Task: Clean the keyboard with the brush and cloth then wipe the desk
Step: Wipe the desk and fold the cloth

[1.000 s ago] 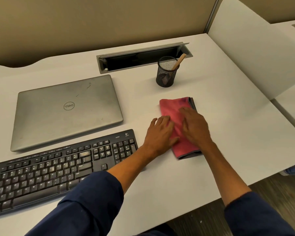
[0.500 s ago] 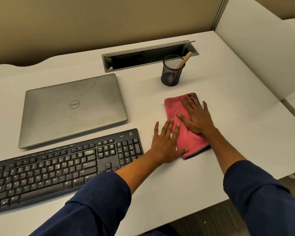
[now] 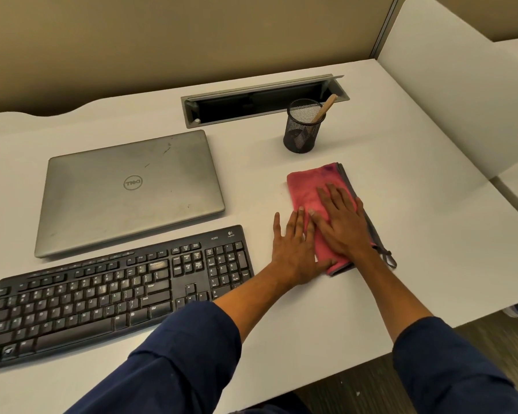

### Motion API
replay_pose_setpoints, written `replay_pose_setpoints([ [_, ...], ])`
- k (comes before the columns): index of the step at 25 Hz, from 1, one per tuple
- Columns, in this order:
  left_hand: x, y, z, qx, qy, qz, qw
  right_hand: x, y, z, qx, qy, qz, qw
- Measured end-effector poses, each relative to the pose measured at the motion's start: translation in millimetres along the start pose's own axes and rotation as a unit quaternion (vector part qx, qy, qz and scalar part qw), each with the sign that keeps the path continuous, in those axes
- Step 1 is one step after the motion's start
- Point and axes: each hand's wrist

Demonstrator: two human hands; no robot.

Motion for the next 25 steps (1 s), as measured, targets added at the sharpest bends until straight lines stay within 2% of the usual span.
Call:
replay_pose_setpoints([
  [4, -0.1, -4.3, 4.4, -0.006, -0.012, -0.014, 1.0, -11.9, 7.2, 2.1, 0.008, -0.003, 0.031, 0.999],
  [8, 15.0, -24.9, 18.2, -0.003, -0.002, -0.045, 0.999, -11.0, 5.7, 1.6, 0.016, 0.008, 0.026, 1.0],
  [12, 64.0, -74.0, 22.4, 0.001, 0.016, -0.009, 1.0, -8.2, 1.2, 3.2, 0.024, 0.015, 0.012, 1.0],
  [17, 125.0, -143.2, 20.8, -0.034, -0.047, 0.043, 0.997, -5.9, -3.3, -0.3, 0.032, 0.021, -0.02, 0.999],
  [25, 133.3, -152.3, 14.9, -0.011, -0.029, 0.035, 0.999, -5.4, -10.0, -1.6, 0.027, 0.016, -0.058, 0.998],
])
Point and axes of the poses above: each hand's wrist, its own x-axis away from the middle knuckle, its own z-axis out of the back of the hand, y = z × x, and after that the axes turned 6 degrees about -z, right-handed
